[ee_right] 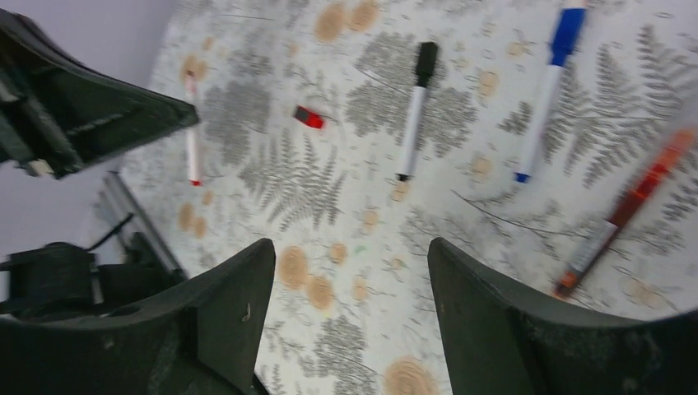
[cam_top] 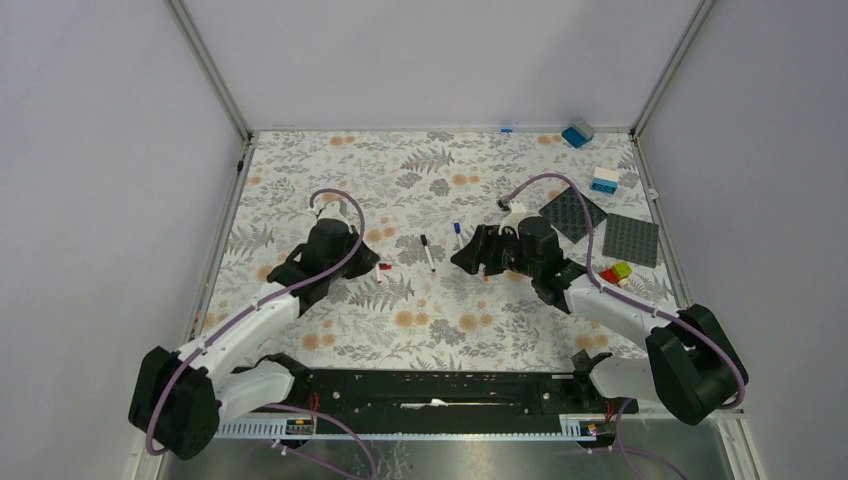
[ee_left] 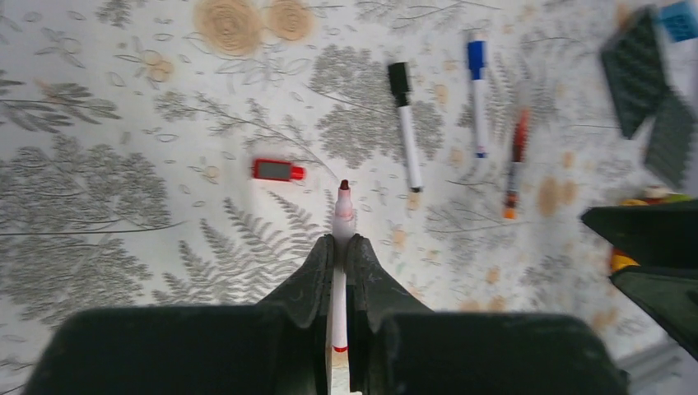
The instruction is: Insert the pens into the pen caps
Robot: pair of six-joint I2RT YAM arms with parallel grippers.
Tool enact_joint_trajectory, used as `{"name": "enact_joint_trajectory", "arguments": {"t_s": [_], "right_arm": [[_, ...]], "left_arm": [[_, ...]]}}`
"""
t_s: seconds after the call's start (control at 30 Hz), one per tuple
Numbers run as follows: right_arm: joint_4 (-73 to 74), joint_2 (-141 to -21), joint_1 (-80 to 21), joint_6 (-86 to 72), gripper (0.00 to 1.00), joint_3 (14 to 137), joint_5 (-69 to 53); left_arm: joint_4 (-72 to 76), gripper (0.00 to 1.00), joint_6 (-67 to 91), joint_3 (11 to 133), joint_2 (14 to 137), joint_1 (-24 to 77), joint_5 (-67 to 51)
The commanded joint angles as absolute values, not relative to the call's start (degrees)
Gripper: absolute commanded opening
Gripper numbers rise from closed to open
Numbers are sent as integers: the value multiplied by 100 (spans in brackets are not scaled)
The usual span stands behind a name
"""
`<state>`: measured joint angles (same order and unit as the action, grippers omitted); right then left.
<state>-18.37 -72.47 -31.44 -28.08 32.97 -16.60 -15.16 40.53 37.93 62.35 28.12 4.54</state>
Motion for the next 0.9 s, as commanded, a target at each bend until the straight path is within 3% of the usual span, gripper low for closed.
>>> {"name": "enact_joint_trajectory", "arguments": {"t_s": [0.0,0.4,0.87], "right_arm": [[-3128,-7097,-3339,-3761,74,3216,-2546],[-4324,-7587,-4099,-4385,72,3449,-2570],[-4527,-8247,-4490,-4559,61,3887,-2504]], "left_arm": [[-338,0,4773,3318,5632,2803,-293],[1713,0,6176,2215,4721,2861,-1033],[3176,0,6762,1464,4601,2909,-1142]]}}
